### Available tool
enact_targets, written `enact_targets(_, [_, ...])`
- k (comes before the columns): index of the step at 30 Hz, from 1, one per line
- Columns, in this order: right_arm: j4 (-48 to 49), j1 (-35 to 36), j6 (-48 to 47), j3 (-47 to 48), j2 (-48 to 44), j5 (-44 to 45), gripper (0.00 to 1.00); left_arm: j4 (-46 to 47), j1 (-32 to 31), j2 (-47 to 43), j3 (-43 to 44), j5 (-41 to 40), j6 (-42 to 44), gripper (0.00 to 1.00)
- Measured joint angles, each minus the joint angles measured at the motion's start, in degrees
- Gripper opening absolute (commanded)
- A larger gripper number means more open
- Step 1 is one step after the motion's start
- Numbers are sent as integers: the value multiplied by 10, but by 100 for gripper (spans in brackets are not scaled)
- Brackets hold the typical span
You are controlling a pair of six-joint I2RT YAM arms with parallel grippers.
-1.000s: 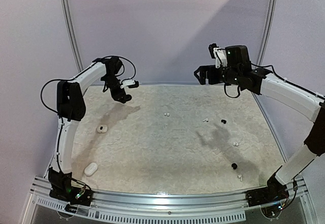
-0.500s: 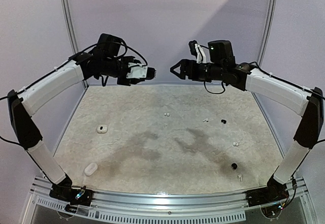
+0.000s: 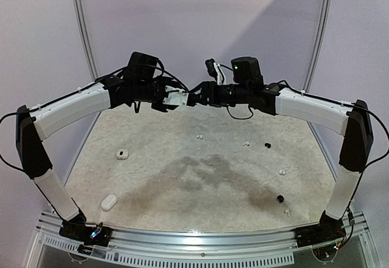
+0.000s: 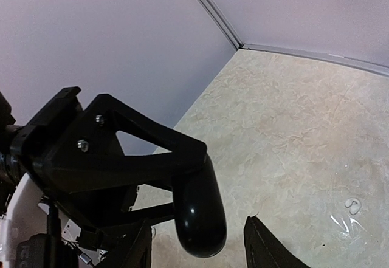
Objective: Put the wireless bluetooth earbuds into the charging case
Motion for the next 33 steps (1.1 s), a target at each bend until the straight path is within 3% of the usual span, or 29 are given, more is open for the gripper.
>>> enact_targets(3, [13, 1, 12, 1, 15, -4, 23, 2, 0, -1, -1, 2, 0, 0])
enact_targets(6, [18, 2, 15, 4, 23, -13, 18, 2, 0, -2, -4, 0, -1, 0])
enact_targets(10, [18, 2, 10, 6, 24, -17, 0, 2, 0, -3, -4, -1, -4, 0])
enact_targets(12, [18, 2, 9, 6, 24, -19, 0, 3, 0, -4, -5, 0, -6, 0])
enact_targets(13, [18, 2, 8, 6, 24, -20, 0, 4, 0, -5, -7, 0, -9, 31])
enact_targets(14, [18, 2, 7, 6, 24, -22, 0, 4, 0, -7, -9, 0, -12, 72])
enact_targets(15, [18, 2, 5, 6, 24, -24, 0, 2, 0, -9, -10, 1, -19, 96])
enact_targets(16, [18, 2, 2, 6, 24, -25, 0, -3, 0, -11, -10, 2, -27, 99])
enact_targets(22, [11, 2, -52, -2, 10, -25, 0, -118, 11, -14, 58, 62, -173, 99])
enact_targets(25, [4, 2, -98, -29, -31, -29, 0, -164, 33, -28, 84, 139, -282, 98])
enact_targets(27, [7, 2, -128, -47, -67, -41, 0, -184, 57, -50, 80, 206, -365, 91])
enact_targets(31, [55, 2, -178, -85, -138, -96, 0, -129, 101, -122, 1, 367, -543, 75])
enact_targets(33, [84, 3, -192, -91, -155, -118, 0, -21, 118, -168, -83, 435, -652, 74])
